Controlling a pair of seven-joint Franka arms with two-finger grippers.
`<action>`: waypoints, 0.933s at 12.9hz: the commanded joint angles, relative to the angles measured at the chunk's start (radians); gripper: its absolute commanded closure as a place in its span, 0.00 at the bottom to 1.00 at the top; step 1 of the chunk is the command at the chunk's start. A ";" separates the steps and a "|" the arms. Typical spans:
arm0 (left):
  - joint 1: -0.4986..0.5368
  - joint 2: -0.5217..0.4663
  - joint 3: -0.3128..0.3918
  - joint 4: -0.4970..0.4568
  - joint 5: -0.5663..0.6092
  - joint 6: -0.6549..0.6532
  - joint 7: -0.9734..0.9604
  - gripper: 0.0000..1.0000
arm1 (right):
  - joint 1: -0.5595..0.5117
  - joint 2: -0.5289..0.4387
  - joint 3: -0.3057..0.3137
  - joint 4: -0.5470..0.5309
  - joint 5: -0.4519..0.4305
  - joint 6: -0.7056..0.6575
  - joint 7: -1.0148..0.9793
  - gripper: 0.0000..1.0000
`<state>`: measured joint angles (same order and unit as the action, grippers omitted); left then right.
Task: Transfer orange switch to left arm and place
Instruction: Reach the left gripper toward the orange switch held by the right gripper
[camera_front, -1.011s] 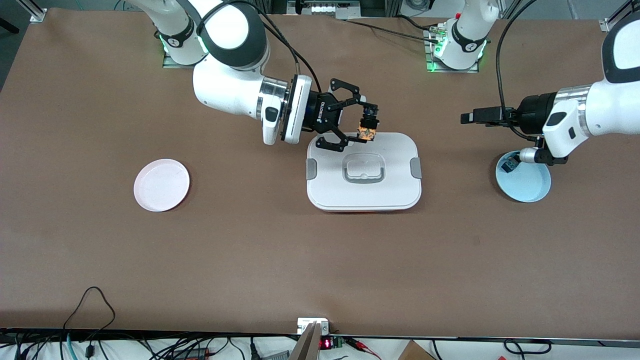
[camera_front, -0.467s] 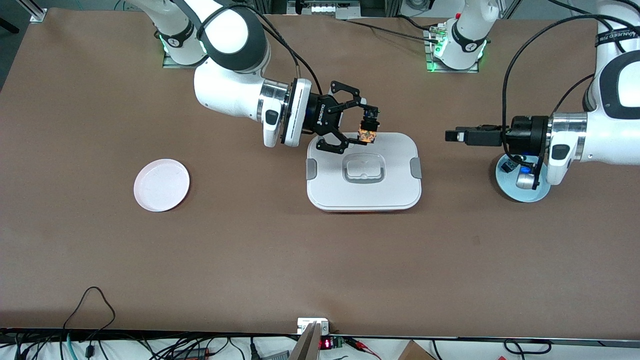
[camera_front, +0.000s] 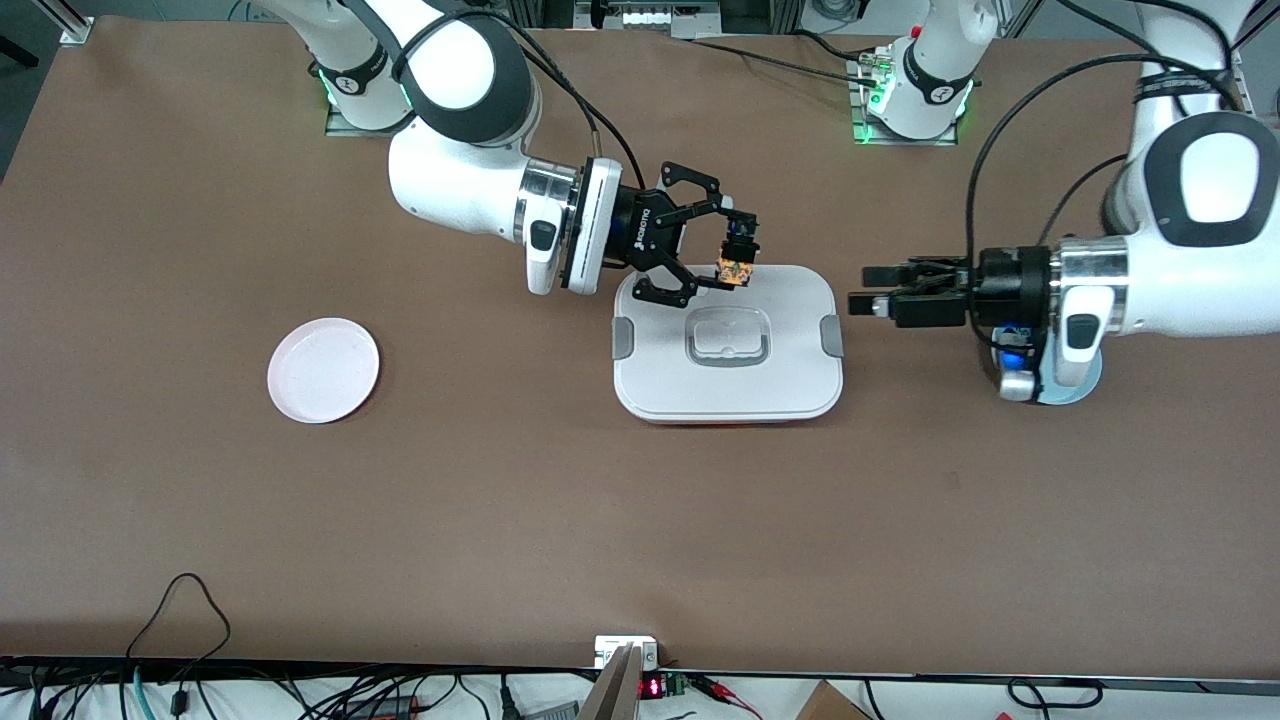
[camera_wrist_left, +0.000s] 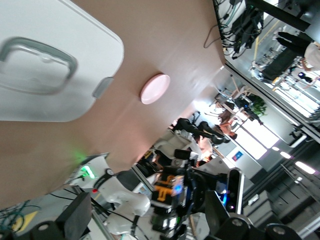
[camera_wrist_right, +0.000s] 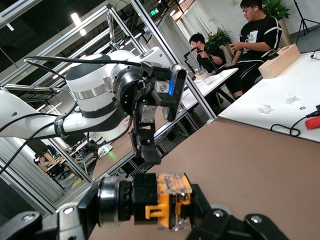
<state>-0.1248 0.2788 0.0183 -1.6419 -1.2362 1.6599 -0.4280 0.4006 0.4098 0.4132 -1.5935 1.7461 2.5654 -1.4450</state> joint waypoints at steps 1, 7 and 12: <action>-0.068 0.048 0.005 0.014 -0.124 0.061 -0.014 0.00 | 0.003 0.015 0.004 0.030 0.020 0.004 0.003 1.00; -0.122 0.076 0.003 0.010 -0.238 0.066 0.008 0.00 | 0.001 0.015 0.003 0.029 0.020 0.004 0.005 1.00; -0.124 0.072 -0.035 -0.032 -0.243 0.052 0.083 0.00 | 0.000 0.015 0.003 0.029 0.020 0.004 0.003 1.00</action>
<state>-0.2461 0.3520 -0.0047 -1.6540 -1.4481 1.7212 -0.3974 0.3987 0.4101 0.4129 -1.5934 1.7463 2.5654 -1.4449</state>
